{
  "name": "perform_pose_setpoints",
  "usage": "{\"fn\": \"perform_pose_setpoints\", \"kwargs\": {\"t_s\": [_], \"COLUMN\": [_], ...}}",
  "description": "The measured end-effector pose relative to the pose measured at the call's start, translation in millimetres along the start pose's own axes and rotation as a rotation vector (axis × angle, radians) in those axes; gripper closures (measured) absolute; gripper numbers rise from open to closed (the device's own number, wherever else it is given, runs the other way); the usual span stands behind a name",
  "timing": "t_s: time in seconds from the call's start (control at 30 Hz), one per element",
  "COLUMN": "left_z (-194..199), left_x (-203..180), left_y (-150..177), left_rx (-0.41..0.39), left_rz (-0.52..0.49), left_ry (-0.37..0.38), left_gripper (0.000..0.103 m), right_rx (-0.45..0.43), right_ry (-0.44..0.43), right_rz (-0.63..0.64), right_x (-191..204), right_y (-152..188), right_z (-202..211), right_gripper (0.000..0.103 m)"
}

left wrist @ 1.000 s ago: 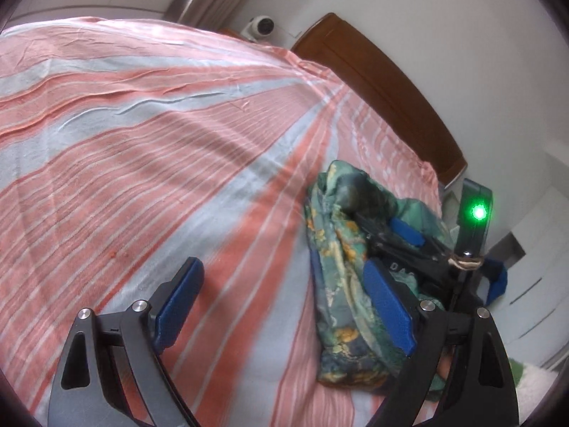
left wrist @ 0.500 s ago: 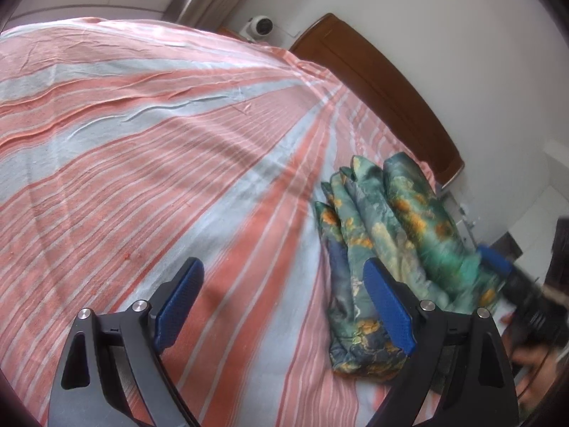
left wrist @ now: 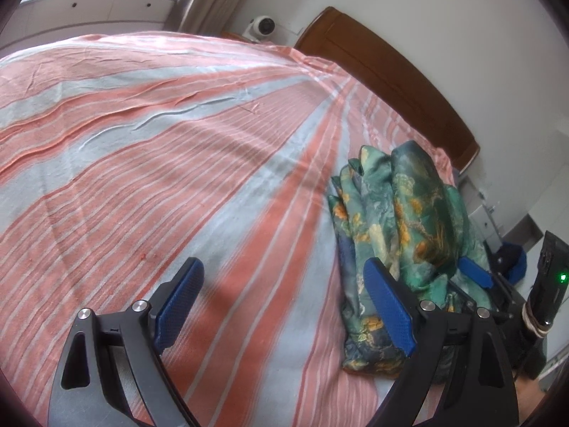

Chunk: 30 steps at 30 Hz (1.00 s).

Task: Fold large clothes

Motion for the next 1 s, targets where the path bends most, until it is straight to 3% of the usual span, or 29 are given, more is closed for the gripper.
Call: {"fn": "perform_pose_setpoints", "kwargs": {"t_s": [0.43, 0.5, 0.6, 0.63, 0.73, 0.83, 0.9, 1.0], "left_z": [-4.7, 1.2, 24.6, 32.0, 30.3, 12.9, -6.6, -49.2], "left_x": [-4.7, -6.7, -10.9, -15.0, -43.4, -89.6, -106.2, -111.4], "left_y": [2.5, 0.7, -8.0, -13.5, -28.8, -48.8, -57.5, -64.8], "left_rx": [0.02, 0.014, -0.009, -0.01, 0.079, 0.201, 0.281, 0.396], "left_rz": [-0.041, -0.022, 0.091, 0.148, 0.134, -0.022, -0.086, -0.141], "left_ry": [-0.044, 0.007, 0.246, 0.357, 0.515, 0.546, 0.511, 0.377], "left_gripper": [0.011, 0.011, 0.008, 0.006, 0.004, 0.004, 0.004, 0.004], "right_rx": [-0.034, -0.034, -0.08, -0.102, -0.157, -0.151, -0.119, -0.041], "right_ry": [0.01, 0.028, 0.016, -0.008, -0.079, -0.059, -0.016, 0.042], "right_rz": [-0.017, -0.022, -0.084, -0.116, -0.217, -0.234, -0.241, -0.309], "right_x": [-1.9, -2.9, -15.2, -21.8, -51.6, -75.4, -95.1, -133.2], "right_y": [8.5, 3.4, -8.7, -9.7, 4.8, 32.0, 56.2, 95.7], "right_z": [6.5, 16.6, 57.0, 72.2, 128.2, 156.9, 166.7, 167.7], "right_gripper": [0.007, 0.007, 0.007, 0.007, 0.007, 0.007, 0.007, 0.007]}}
Point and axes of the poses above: each gripper's, at about its wrist camera, not at the fingertips, and z roughly against the way its jaws point, x to its left, y to its underside, the point moved 2 cm from there along -z, roughly the way its jaws point, and after that the axes turned 6 degrees about y, right-handed, at the moved point
